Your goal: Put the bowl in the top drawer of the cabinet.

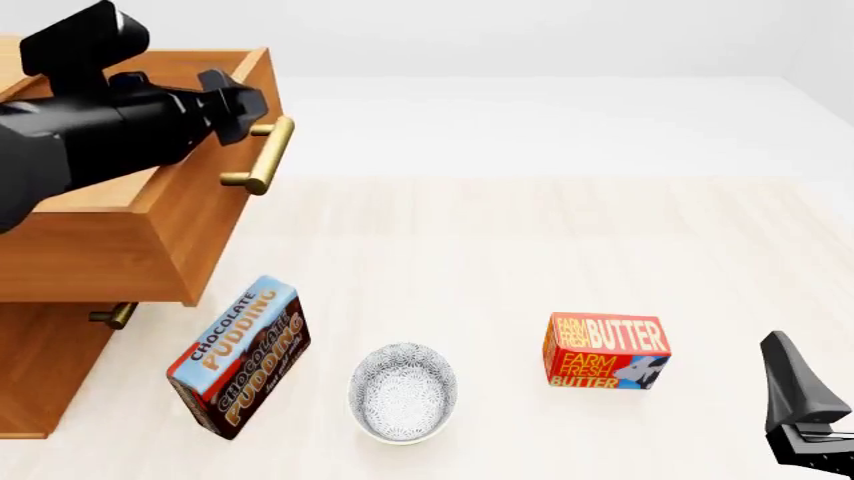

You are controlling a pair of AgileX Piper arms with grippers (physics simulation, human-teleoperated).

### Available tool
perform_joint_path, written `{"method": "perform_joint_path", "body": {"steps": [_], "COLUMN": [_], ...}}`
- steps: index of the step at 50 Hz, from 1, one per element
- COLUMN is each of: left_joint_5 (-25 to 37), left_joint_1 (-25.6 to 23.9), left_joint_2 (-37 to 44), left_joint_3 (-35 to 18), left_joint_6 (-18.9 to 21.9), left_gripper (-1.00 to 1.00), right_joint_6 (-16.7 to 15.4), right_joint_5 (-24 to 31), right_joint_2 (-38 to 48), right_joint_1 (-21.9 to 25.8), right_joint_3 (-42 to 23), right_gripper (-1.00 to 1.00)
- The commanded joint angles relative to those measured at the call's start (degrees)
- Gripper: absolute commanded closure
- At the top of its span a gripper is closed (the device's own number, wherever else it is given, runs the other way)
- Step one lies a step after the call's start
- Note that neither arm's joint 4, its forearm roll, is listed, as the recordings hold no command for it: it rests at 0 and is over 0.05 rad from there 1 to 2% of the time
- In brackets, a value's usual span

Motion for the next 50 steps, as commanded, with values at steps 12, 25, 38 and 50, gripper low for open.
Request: {"method": "perform_joint_path", "body": {"steps": [12,25,38,50], "left_joint_5": [-0.96,1.48,3.44,5.27], "left_joint_1": [-4.43,-4.24,-4.00,-5.12], "left_joint_2": [-1.24,-5.48,-8.93,-12.32], "left_joint_3": [0.03,-1.54,-2.09,-2.45], "left_joint_6": [1.14,3.22,4.35,5.71], "left_gripper": [-1.00,-1.00,-1.00,-1.00], "right_joint_6": [0.00,0.01,0.00,0.00], "right_joint_5": [-0.02,-0.01,0.00,0.01], "right_joint_2": [0.03,0.01,-0.01,-0.03], "right_joint_1": [0.01,0.01,0.00,-0.01], "right_joint_3": [0.00,0.00,0.00,0.00], "right_gripper": [-1.00,-1.00,-1.00,-1.00]}}
